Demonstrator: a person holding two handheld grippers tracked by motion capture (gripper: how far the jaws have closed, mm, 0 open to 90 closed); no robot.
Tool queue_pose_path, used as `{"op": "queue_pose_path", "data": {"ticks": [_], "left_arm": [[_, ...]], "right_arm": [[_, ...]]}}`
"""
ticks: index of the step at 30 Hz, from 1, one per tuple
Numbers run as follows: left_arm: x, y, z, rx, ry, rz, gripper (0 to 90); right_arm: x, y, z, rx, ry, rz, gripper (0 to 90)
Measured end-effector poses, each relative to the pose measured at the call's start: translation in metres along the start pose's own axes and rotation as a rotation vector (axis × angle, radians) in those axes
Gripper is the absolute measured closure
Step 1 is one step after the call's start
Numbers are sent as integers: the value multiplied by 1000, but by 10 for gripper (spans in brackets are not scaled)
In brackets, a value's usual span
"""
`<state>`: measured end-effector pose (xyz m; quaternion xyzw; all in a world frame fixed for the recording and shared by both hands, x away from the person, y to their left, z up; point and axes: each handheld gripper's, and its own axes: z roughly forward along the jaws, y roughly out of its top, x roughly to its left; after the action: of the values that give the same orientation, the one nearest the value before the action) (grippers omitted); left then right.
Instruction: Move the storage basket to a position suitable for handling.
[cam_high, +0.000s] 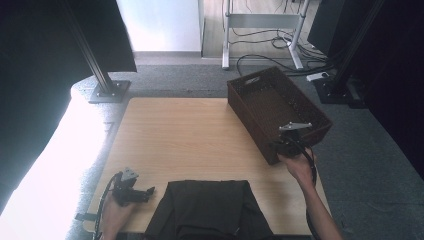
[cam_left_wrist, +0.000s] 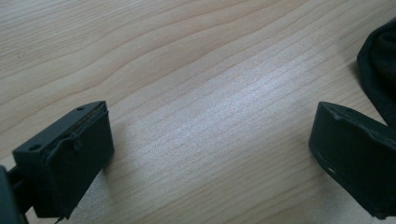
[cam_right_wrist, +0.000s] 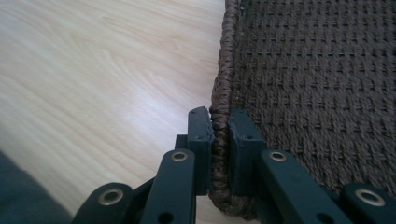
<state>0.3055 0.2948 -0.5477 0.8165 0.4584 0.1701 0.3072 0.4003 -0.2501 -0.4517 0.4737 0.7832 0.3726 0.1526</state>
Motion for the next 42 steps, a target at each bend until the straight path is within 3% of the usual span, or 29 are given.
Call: {"op": "queue_pose_path", "data": {"ticks": [23, 28, 30, 32, 34, 37, 40, 42], "left_arm": [[0, 0, 0, 0, 0, -1, 0], [0, 0, 0, -1, 1, 1, 0], [0, 0, 0, -1, 0, -3, 0], [0, 0, 0, 0, 0, -2, 0], [0, 0, 0, 0, 0, 0, 0], [0, 0, 0, 0, 0, -1, 0], [0, 0, 0, 0, 0, 0, 0], [0, 0, 0, -1, 1, -1, 0]], "right_arm": [[73, 2, 14, 19, 123, -156, 792], [80, 8, 16, 32, 104, -201, 777], [79, 12, 13, 19, 107, -208, 681], [76, 17, 7, 1, 130, -173, 553], [71, 24, 0, -11, 120, -154, 447], [62, 29, -9, -21, 74, -118, 321], [55, 27, -13, -24, -21, -98, 222], [51, 23, -13, -19, -68, -89, 204]]}}
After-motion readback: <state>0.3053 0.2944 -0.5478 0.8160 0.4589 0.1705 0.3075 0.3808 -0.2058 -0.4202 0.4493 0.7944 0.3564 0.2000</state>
